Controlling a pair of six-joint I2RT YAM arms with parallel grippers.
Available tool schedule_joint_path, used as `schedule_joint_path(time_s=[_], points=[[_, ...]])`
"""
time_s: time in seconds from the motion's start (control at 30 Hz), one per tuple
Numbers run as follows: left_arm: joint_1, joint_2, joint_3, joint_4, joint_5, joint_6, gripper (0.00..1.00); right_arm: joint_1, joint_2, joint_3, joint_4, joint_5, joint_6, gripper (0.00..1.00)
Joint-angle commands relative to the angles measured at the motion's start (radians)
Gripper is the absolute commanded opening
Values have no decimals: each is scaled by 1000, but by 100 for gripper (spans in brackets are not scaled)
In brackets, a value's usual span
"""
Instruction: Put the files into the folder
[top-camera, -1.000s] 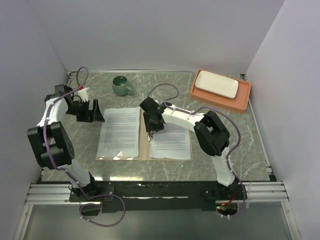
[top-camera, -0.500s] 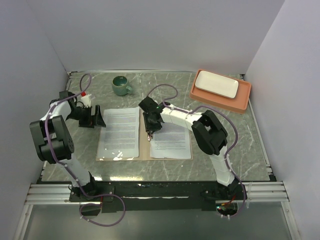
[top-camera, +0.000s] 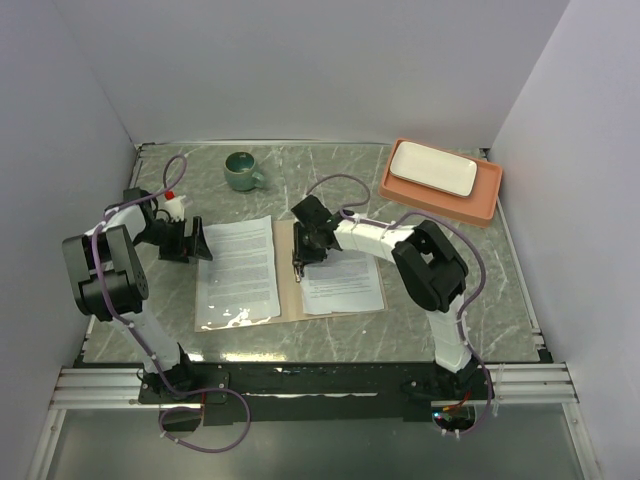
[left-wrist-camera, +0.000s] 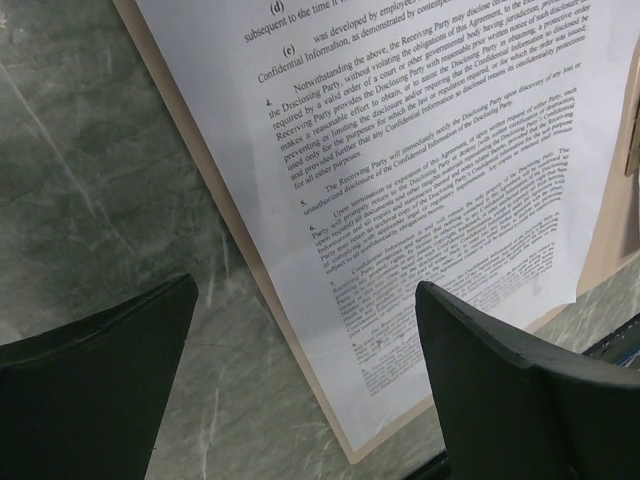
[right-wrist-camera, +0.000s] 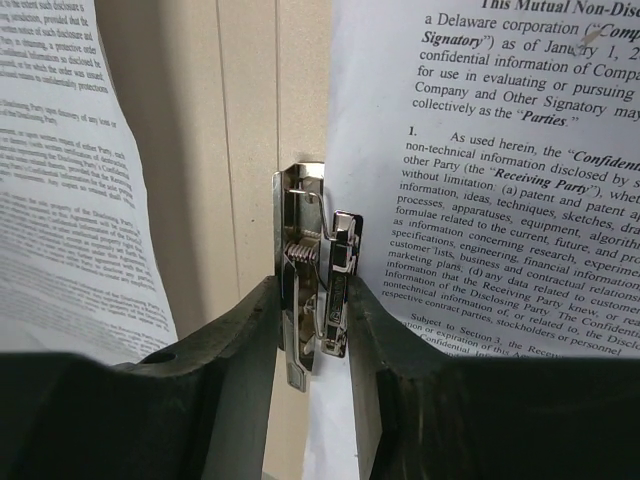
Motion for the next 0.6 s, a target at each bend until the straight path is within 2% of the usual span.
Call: schedule_joint_path(time_s=[0.0, 0.3, 0.47, 0.57], points=[[4, 19, -6, 33, -4, 4, 98, -8, 61, -112, -1, -38, 53, 9], [4, 27, -25, 46, -41, 15, 98, -34, 90, -230, 118, -117, 140, 6], [4, 40, -17, 46, -59, 13, 98, -43, 90, -267, 135, -111, 151, 5], [4, 50, -9, 46, -52, 9, 98, -44, 84, -276, 145, -111, 134, 11]])
